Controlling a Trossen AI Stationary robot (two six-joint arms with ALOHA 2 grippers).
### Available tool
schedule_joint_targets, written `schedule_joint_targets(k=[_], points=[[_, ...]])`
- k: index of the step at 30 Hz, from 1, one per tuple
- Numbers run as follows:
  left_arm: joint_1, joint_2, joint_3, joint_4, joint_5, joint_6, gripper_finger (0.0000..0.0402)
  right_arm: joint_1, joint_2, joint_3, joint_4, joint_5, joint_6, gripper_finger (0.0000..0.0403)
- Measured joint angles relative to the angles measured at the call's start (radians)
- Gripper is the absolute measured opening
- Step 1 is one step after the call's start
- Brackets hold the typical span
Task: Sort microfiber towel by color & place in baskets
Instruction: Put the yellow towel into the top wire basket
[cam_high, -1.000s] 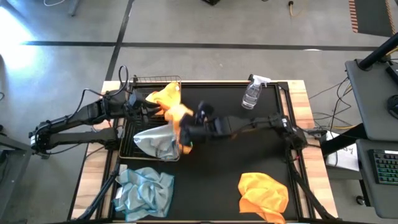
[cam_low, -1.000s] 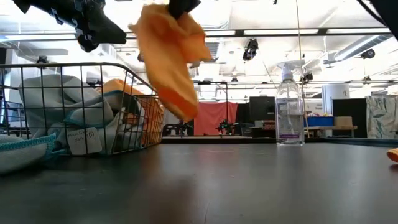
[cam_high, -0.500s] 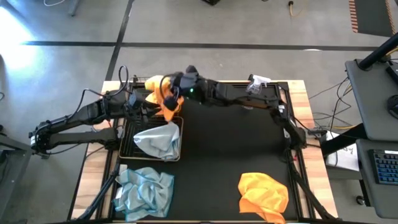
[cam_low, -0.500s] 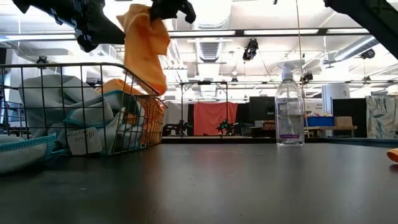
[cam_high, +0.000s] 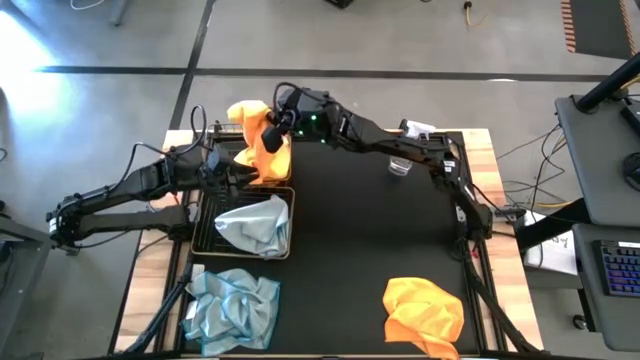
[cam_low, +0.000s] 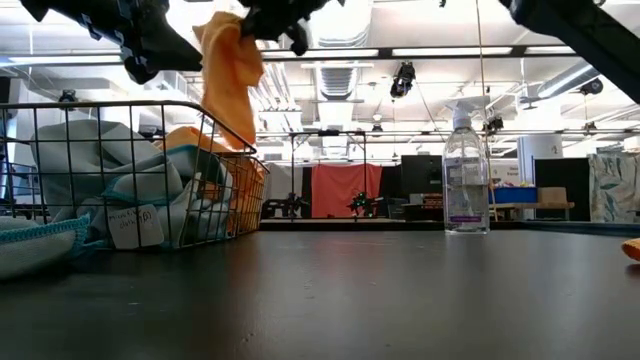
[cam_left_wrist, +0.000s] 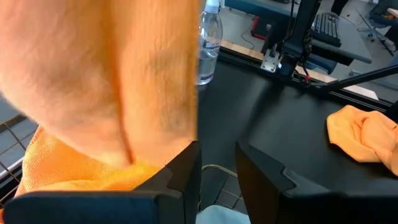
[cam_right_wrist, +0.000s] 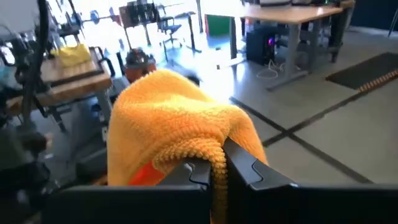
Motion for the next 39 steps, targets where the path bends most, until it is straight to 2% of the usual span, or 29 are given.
schedule_joint_targets(k=[6, 11, 15, 25, 39], points=[[0.000, 0.010, 0.000, -0.002, 0.000, 0.000, 0.0084, -0.002, 0.080, -0.002, 0.047, -0.076, -0.002, 0.0009], [0.000, 0.016, 0.000, -0.016, 0.000, 0.006, 0.0084, -0.002, 0.143, -0.001, 0.134, -0.091, -0.002, 0.0009], [0.000, 0.019, 0.000, -0.032, 0.000, 0.011, 0.0084, -0.003, 0.194, -0.001, 0.154, -0.189, 0.022, 0.0009], [0.000, 0.021, -0.029, -0.039, 0.000, 0.012, 0.0084, -0.001, 0.248, -0.001, 0.132, -0.353, 0.030, 0.0013], [0.000, 0.019, -0.081, -0.038, 0.000, -0.011, 0.0084, -0.002, 0.246, -0.001, -0.022, -0.361, -0.077, 0.0087]])
